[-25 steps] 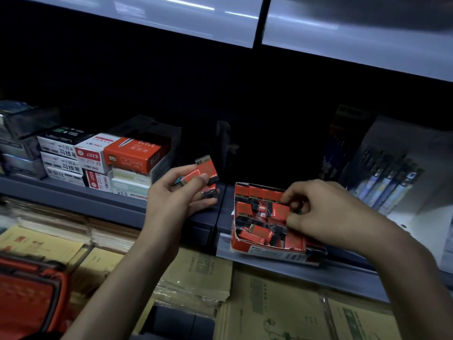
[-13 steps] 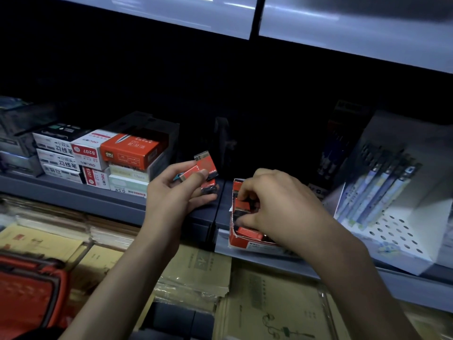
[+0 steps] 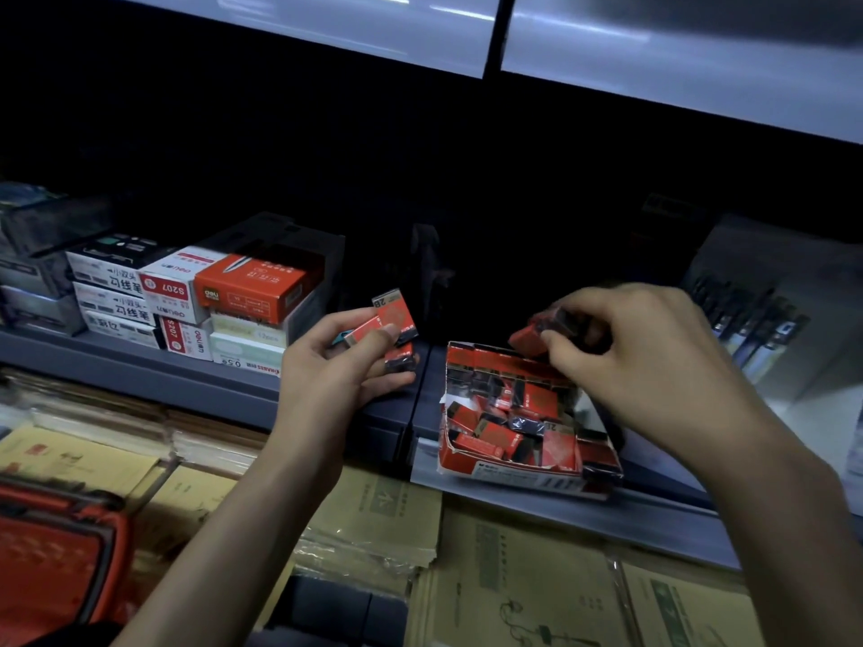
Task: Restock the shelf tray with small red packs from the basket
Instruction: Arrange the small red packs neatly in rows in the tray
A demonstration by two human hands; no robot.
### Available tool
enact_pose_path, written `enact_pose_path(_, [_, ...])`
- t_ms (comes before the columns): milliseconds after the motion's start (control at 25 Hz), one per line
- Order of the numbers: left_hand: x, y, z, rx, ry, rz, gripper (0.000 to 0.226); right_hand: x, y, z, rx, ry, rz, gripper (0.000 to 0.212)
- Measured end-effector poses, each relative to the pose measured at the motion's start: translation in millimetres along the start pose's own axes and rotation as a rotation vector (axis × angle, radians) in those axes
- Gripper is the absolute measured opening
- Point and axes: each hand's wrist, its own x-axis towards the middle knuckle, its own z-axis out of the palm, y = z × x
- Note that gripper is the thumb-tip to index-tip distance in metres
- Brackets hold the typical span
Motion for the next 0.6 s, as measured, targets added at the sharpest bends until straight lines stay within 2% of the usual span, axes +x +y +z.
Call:
enact_pose_path(120, [1.3, -1.7, 1.7, -0.010, 0.017, 0.001, 0.021, -1.4, 2.6, 8.8, -0.133, 0.045, -0.010, 0.020])
enact_pose_path(280, [1.3, -3.2, 3.9, -0.002, 0.025, 0.008, 0.020, -0.6, 1.4, 23.6, -0.195, 0.017, -0.048, 0.029])
enact_pose_path(480, [0.8, -2.9, 3.8, 0.006, 0.025, 0.012, 0.022, 1.6, 13.5, 28.7, -0.088, -0.162, -0.029, 0.045])
enact_pose_path(600, [0.1, -3.3, 4.0, 0.009, 0.026, 0.018, 0.021, -0.9, 14.7, 22.8, -0.049, -0.164, -0.002, 0.054])
